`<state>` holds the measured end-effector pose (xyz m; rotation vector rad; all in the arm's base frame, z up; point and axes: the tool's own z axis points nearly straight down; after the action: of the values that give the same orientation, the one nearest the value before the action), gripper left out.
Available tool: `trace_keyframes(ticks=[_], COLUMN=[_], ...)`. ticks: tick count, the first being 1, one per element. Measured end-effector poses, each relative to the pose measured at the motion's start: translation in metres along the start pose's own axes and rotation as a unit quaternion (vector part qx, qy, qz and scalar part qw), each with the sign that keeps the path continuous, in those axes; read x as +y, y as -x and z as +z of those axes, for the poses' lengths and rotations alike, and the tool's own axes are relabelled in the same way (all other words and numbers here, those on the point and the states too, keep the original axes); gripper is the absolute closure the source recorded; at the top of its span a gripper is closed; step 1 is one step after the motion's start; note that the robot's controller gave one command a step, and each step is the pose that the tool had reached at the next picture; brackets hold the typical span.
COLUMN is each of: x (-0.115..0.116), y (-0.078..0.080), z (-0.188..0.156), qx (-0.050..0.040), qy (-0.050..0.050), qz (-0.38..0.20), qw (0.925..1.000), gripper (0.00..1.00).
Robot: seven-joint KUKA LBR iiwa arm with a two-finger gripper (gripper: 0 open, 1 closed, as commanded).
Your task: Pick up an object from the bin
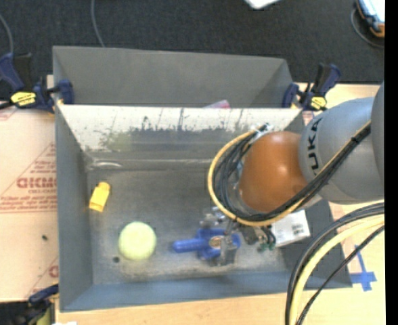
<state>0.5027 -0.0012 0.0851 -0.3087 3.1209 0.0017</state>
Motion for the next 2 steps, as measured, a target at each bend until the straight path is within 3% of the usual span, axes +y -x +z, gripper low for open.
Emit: trace_keyframes(ticks=[2], x=[0.0017], y=[0.0133], z=[0.015], qx=[-0.003], qy=[-0.001], qz=[-0.02], qw=[0.9998], gripper=[1.0])
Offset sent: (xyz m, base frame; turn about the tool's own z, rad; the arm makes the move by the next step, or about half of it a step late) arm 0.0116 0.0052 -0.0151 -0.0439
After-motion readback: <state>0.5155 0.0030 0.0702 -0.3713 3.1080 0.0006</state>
